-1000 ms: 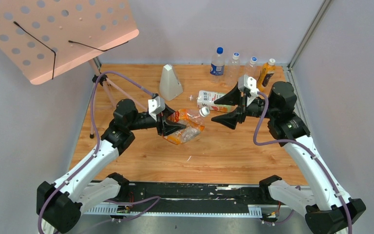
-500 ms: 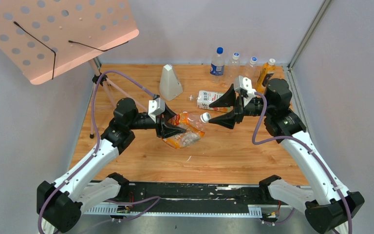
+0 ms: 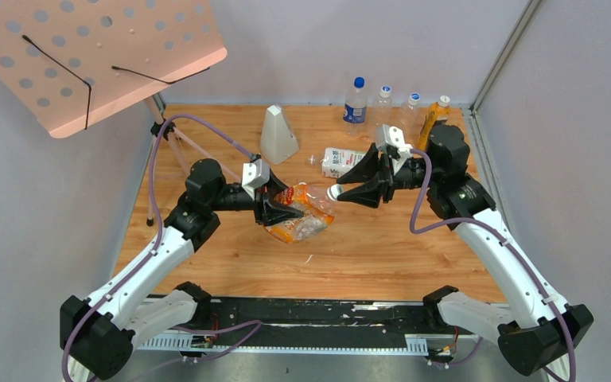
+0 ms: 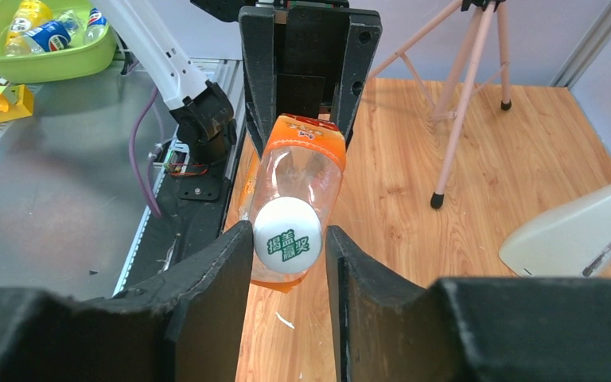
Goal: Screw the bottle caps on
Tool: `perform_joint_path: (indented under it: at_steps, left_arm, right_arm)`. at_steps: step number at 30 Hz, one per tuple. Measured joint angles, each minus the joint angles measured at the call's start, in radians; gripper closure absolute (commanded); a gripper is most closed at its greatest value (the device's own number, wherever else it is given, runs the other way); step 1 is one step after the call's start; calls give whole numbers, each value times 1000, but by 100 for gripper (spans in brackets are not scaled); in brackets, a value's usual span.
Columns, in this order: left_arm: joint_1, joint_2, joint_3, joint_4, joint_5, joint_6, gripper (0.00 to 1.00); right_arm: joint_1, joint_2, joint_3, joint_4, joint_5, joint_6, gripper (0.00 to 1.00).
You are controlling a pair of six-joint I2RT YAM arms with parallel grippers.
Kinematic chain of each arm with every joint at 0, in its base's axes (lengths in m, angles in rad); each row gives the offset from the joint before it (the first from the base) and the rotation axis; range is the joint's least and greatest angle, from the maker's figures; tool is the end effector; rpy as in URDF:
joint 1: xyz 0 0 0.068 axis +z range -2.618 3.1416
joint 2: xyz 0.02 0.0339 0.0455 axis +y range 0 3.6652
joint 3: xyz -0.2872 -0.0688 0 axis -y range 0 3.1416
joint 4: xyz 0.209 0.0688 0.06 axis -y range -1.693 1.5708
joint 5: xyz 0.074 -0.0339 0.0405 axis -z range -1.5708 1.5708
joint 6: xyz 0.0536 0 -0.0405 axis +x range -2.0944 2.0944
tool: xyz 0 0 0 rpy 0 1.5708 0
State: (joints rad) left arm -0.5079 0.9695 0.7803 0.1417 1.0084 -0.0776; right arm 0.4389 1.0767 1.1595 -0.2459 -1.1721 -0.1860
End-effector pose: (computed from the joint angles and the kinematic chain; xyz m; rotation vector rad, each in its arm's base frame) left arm 0.1322 -0.1255 0.3651 1.1259 1.3380 -1.2434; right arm 0.1426 0.1215 0.4280 -1.3063 1.2052 1.1855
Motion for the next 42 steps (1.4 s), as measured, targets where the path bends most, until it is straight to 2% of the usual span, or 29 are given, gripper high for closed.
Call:
perform_joint_path:
  at_steps: [27,30,35,36,42]
  left_arm:
    - [4,-3,33,-72,3,39,100]
    - [4,-3,34,-77,4,42,100]
    - [4,-3,49,-107,5,47,100]
    - [4,-3,53,-114,5,50,100]
    - [5,16,108,-212,27,105,100]
  right_arm:
    - [27,48,80,-134,-17,-53,62]
    - [29,50,84,-143,-15,-58,70]
    - [29,57,100,-169,-15,-76,97]
    - [29,59,104,-175,-15,-80,100]
    - [31,68,133,-236,-15,-127,100]
